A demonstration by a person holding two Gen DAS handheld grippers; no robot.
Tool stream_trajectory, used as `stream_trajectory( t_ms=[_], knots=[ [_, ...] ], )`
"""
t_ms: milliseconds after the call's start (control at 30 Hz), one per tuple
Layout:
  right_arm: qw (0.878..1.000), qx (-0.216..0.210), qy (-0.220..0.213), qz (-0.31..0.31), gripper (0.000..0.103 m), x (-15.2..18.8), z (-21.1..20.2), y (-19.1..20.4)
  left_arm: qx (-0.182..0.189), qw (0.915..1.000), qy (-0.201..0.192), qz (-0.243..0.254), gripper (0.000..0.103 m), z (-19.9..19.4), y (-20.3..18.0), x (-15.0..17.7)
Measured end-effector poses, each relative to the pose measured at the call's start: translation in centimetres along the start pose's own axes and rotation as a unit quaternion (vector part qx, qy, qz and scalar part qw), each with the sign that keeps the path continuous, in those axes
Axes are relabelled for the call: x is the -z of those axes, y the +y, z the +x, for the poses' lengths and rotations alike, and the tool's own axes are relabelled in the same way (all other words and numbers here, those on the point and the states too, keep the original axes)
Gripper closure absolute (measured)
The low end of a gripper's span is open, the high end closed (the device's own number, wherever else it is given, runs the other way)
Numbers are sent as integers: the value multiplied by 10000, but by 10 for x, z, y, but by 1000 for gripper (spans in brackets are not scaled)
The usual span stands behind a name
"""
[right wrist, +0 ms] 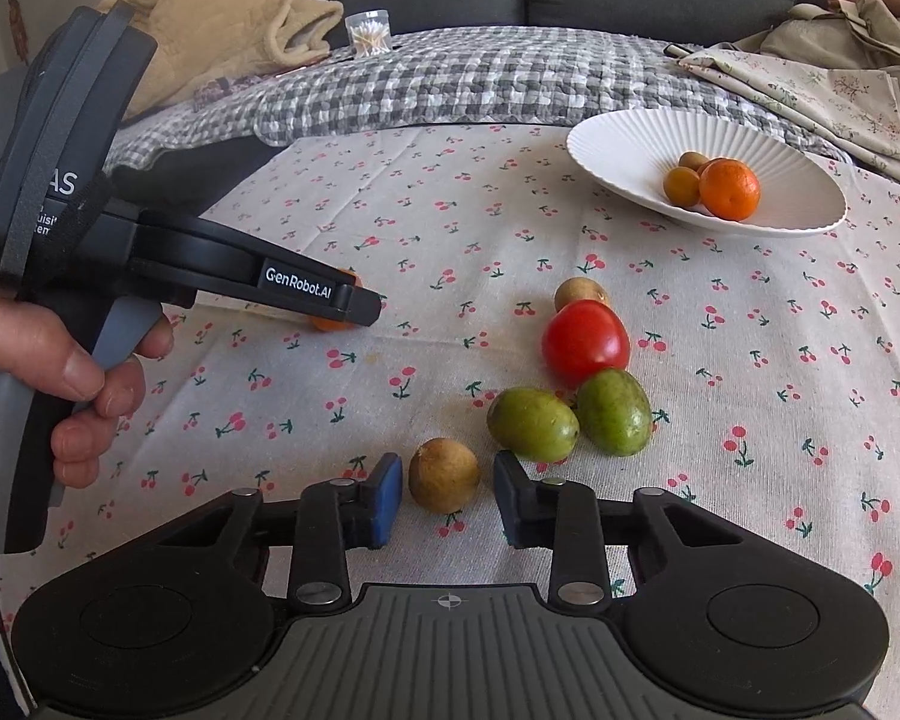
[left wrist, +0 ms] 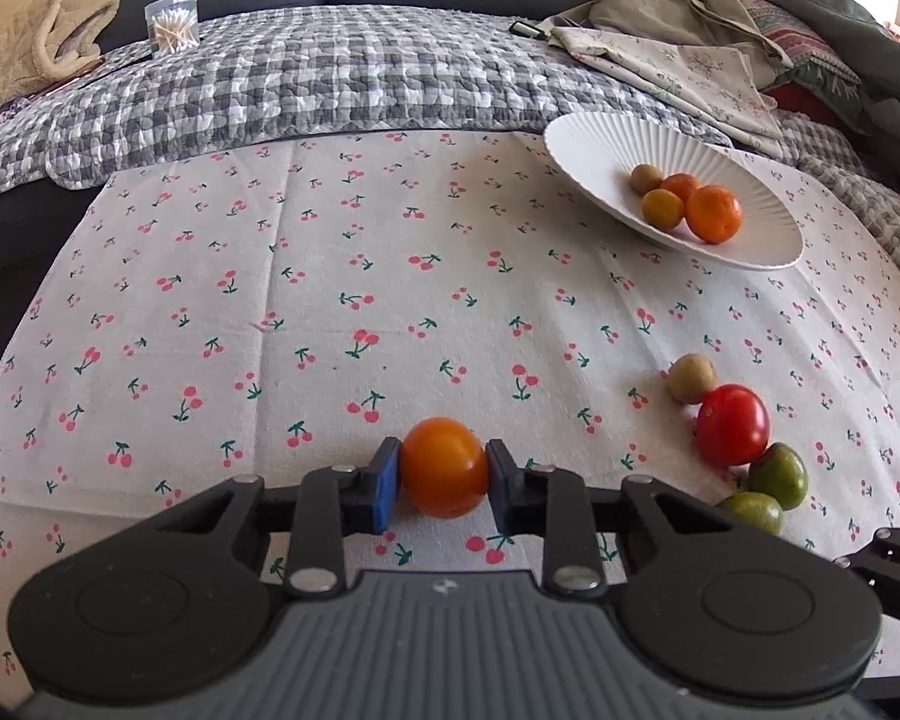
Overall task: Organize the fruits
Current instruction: 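Close left tool on the orange tomato while right tool closes on the kiwi, then carry the tomato and kiwi in both tools over the white bowl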
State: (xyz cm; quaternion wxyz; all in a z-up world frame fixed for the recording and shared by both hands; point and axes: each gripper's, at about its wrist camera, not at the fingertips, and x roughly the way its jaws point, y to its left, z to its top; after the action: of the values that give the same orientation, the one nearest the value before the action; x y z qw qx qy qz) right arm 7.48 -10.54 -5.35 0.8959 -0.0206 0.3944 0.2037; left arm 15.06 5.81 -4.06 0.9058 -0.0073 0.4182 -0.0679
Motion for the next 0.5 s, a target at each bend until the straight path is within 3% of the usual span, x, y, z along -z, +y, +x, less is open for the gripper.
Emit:
stream_trajectory(
  t_ms=[100, 500],
  knots=[
    [10000, -2, 13, -48, 80, 0, 0, 1, 25, 10000, -24, -27, 75, -3, 0, -1],
    [9998, -80, -108, -126, 80, -11, -16, 1, 114, 9998, -152, -71, 75, -14, 0, -5]
  ],
)
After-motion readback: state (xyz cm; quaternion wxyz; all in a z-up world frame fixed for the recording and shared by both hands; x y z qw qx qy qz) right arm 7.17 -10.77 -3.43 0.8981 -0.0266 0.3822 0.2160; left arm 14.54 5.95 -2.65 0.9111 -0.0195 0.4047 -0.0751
